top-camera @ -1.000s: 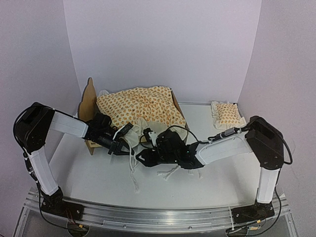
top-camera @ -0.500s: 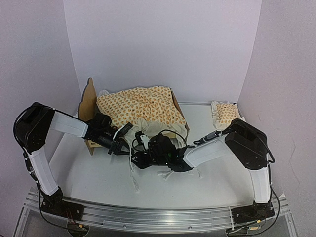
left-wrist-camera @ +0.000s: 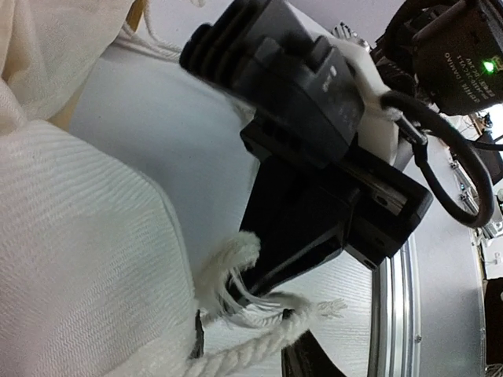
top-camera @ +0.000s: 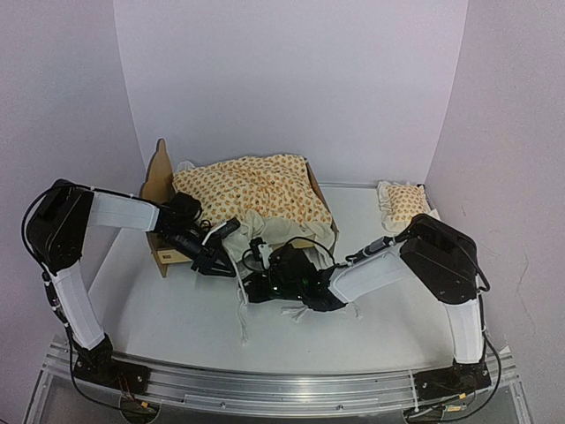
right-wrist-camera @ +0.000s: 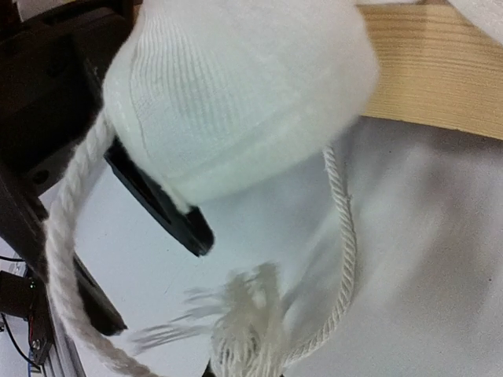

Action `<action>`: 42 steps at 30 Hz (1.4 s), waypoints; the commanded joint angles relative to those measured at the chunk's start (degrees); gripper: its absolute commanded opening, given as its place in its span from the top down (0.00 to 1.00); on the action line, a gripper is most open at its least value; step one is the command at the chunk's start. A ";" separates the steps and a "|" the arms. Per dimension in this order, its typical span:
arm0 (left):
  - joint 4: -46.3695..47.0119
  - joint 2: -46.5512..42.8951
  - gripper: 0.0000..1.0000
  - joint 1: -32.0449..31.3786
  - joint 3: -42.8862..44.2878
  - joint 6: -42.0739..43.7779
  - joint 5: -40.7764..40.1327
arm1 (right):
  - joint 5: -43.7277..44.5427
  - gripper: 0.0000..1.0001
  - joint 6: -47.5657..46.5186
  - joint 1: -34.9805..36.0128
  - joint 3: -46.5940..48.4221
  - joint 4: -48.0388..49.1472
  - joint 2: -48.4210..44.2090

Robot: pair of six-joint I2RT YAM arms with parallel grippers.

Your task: Set up the pet bed

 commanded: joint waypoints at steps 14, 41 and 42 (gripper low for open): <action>-14.63 -23.41 0.41 -11.52 -10.73 45.14 -19.02 | 1.41 1.00 5.20 -0.23 5.56 -3.70 0.05; -6.86 3.80 0.74 -24.44 -2.07 59.69 -35.12 | -1.56 1.00 4.19 -0.15 9.39 -9.02 1.67; -5.56 3.66 0.85 -24.62 -3.03 59.76 -36.05 | -1.62 1.00 4.09 -0.15 9.58 -9.31 1.63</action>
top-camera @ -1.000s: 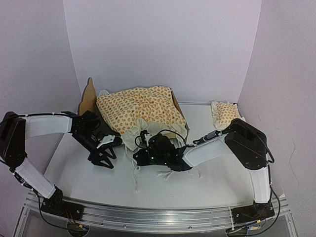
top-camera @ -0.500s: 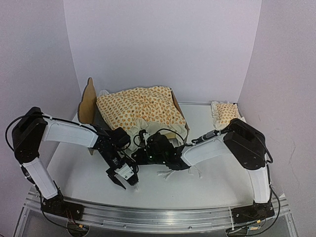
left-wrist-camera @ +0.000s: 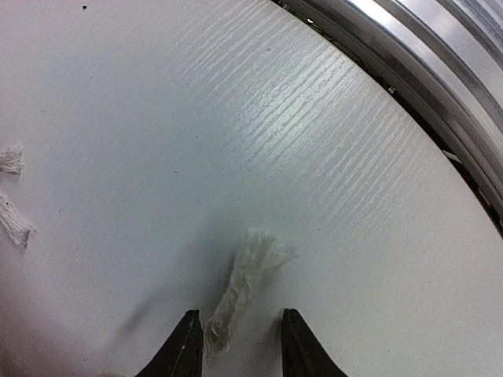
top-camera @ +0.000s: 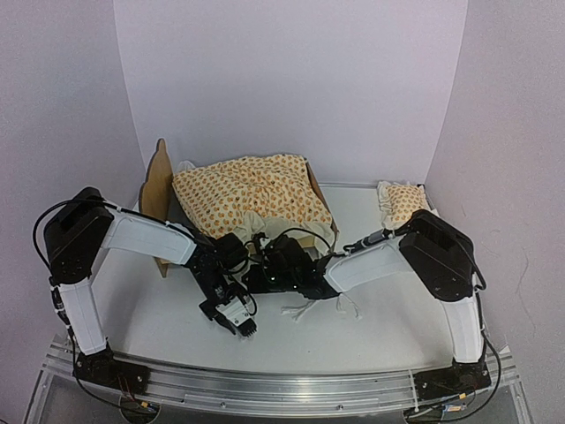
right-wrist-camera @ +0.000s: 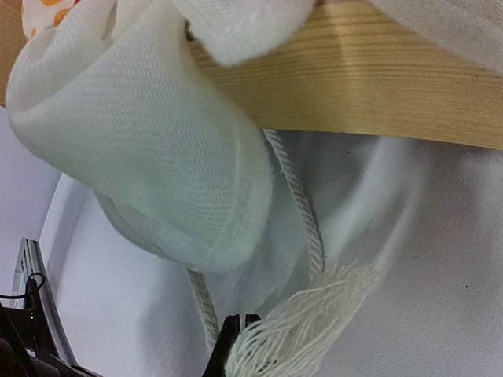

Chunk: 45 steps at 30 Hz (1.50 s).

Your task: Set up the pet bed

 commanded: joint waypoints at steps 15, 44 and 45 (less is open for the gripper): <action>-21.91 -22.24 1.00 18.45 -13.29 -8.32 -14.41 | -5.37 1.00 -13.31 1.65 15.37 -11.70 -7.55; -17.05 -16.45 1.00 37.49 -25.89 -7.62 -36.10 | 2.11 1.00 -31.31 -8.08 44.64 -15.22 -2.96; -15.59 -15.61 1.00 37.97 -25.92 -7.71 -36.27 | 2.29 1.00 -31.32 -8.23 43.84 -15.22 -3.49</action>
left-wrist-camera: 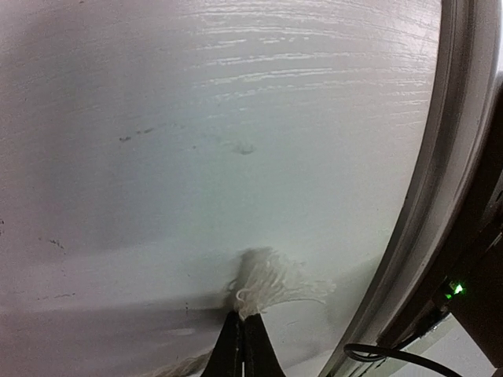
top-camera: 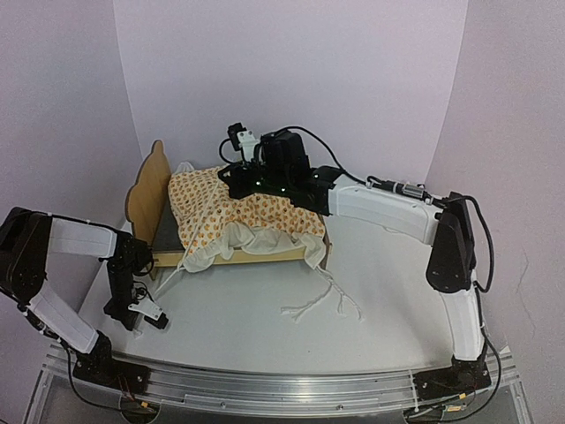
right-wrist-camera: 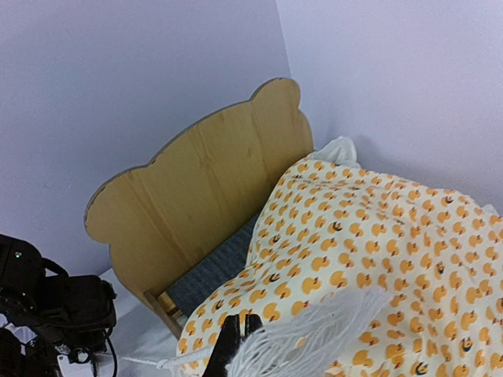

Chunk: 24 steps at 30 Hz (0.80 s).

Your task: Set up the pet bed

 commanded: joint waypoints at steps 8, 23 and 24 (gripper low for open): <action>12.39 10.74 1.00 7.27 -0.90 0.27 -5.89 | 2.19 1.00 -1.06 -2.39 -2.42 5.72 -6.71; -5.48 -6.73 0.56 8.19 11.51 4.03 26.42 | -19.01 1.00 1.31 13.26 -18.68 11.50 -5.01; -7.26 -7.83 0.53 8.18 11.64 5.50 28.31 | -18.71 1.00 1.75 13.96 -19.70 11.46 -4.73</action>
